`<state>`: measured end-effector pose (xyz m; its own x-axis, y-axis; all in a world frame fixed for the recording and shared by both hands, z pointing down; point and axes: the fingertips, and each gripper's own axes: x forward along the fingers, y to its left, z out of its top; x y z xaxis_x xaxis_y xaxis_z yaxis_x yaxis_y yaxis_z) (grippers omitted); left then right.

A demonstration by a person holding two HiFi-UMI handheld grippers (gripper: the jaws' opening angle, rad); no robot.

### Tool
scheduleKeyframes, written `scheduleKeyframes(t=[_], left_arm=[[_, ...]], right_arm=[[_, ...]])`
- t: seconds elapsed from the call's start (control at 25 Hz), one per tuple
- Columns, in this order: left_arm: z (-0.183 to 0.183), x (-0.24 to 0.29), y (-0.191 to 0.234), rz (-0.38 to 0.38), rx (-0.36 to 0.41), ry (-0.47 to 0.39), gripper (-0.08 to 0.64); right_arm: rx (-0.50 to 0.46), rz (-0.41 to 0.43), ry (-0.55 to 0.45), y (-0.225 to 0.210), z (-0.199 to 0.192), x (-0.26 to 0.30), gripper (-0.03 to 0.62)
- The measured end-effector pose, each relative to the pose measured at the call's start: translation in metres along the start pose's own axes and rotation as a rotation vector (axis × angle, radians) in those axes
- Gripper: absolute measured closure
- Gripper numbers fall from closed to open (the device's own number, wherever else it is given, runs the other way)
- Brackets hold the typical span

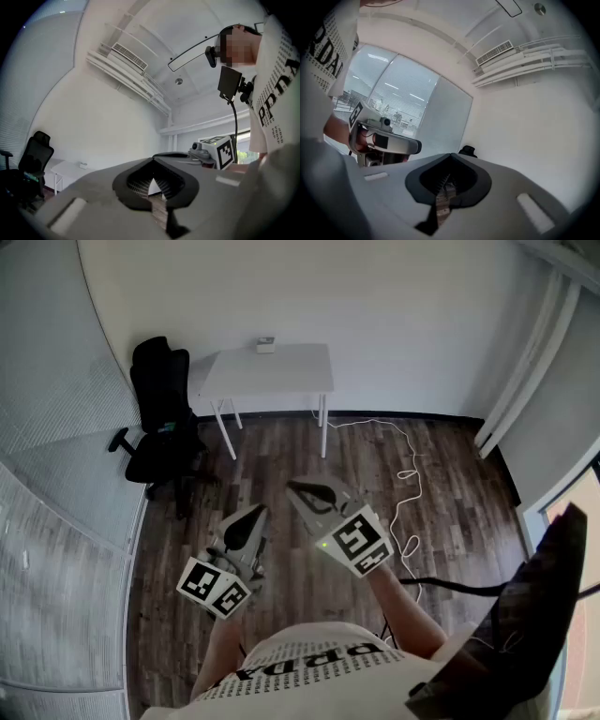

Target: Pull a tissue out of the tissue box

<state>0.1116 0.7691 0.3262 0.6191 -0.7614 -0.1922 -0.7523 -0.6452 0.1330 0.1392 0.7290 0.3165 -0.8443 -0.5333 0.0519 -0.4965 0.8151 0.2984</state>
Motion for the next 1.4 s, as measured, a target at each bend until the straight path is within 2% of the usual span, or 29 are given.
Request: scheduleKeyframes(t=[0.44, 0.96, 1.12, 1.4], left_arm=[[0.001, 0.004, 0.002, -0.005, 0.000, 0.000, 0.571], [0.003, -0.003, 0.001, -0.005, 0.003, 0.005, 0.571], [0.006, -0.006, 0.003, -0.027, 0.015, 0.014, 0.571], [0.003, -0.028, 0.002, -0.059, -0.008, 0.021, 0.571]], right_arm=[[0.060, -0.014, -0.033, -0.008, 0.002, 0.001, 0.584], [0.047, -0.012, -0.014, 0.001, 0.001, -0.001, 0.584], [0.038, -0.018, 0.003, 0.005, 0.004, 0.004, 0.583], [0.042, -0.039, 0.014, 0.025, 0.005, 0.010, 0.583]])
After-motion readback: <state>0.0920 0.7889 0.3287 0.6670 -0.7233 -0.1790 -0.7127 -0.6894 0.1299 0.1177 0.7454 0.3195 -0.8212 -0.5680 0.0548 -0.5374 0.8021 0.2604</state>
